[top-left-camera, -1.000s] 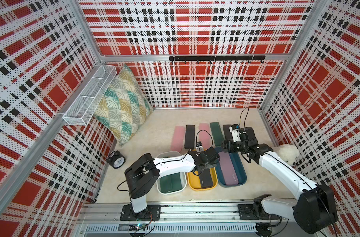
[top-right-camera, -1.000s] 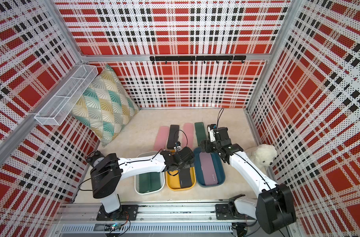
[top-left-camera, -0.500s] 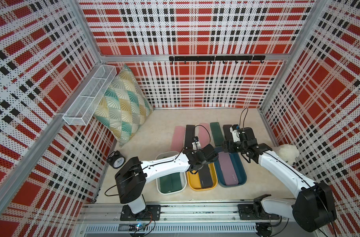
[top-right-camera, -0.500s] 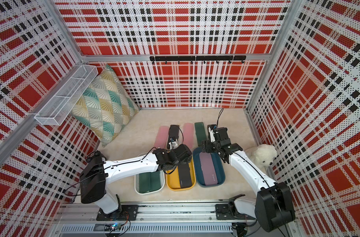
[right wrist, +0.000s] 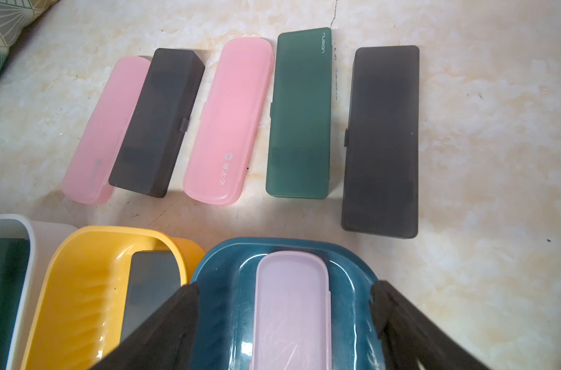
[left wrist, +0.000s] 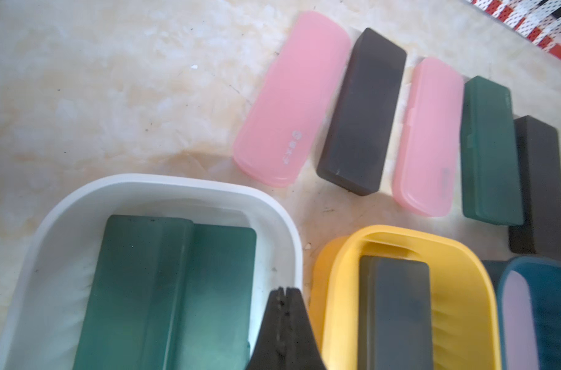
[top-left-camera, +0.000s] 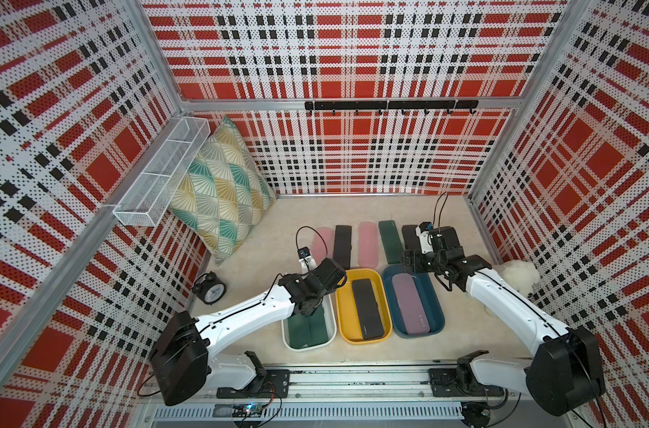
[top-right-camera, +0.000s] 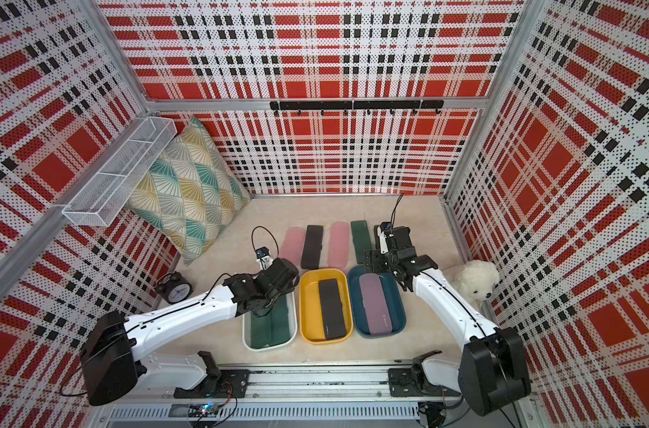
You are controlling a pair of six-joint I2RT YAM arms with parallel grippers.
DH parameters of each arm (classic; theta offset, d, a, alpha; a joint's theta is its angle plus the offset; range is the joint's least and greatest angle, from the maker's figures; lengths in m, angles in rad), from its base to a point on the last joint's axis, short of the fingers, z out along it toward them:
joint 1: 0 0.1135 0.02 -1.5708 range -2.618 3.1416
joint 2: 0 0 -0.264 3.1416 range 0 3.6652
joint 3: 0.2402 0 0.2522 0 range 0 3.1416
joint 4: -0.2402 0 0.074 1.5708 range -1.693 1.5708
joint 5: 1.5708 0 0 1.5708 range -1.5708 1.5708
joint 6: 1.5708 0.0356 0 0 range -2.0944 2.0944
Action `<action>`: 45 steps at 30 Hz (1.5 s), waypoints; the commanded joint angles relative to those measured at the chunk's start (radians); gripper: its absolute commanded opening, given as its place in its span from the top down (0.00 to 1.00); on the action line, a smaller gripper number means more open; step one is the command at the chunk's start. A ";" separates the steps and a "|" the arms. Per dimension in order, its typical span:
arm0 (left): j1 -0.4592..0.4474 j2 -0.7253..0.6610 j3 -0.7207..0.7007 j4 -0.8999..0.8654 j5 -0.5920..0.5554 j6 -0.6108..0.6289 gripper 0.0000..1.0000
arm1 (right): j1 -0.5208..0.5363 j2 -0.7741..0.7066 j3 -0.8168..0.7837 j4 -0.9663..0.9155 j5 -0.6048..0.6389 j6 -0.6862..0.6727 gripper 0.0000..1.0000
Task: Place the pencil cases by color into the storage box
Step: Adjust the storage box at the center of the board.
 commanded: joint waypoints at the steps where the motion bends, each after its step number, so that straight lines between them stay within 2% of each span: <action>1: 0.038 -0.002 -0.041 0.096 0.073 0.050 1.00 | -0.005 0.013 0.029 -0.012 0.020 0.017 0.10; 12: 0.110 0.105 -0.066 0.187 0.107 0.113 1.00 | -0.006 0.032 0.045 -0.021 0.030 0.023 0.10; 20: 0.124 0.179 -0.063 0.230 0.129 0.144 1.00 | -0.005 0.058 0.051 -0.016 0.030 0.021 0.10; 38: 0.037 0.296 0.058 0.254 0.163 0.145 1.00 | -0.006 0.072 0.057 -0.008 0.029 0.017 0.10; 45: 0.034 0.301 0.068 0.234 0.153 0.145 1.00 | -0.006 0.074 0.059 -0.008 0.036 0.012 0.10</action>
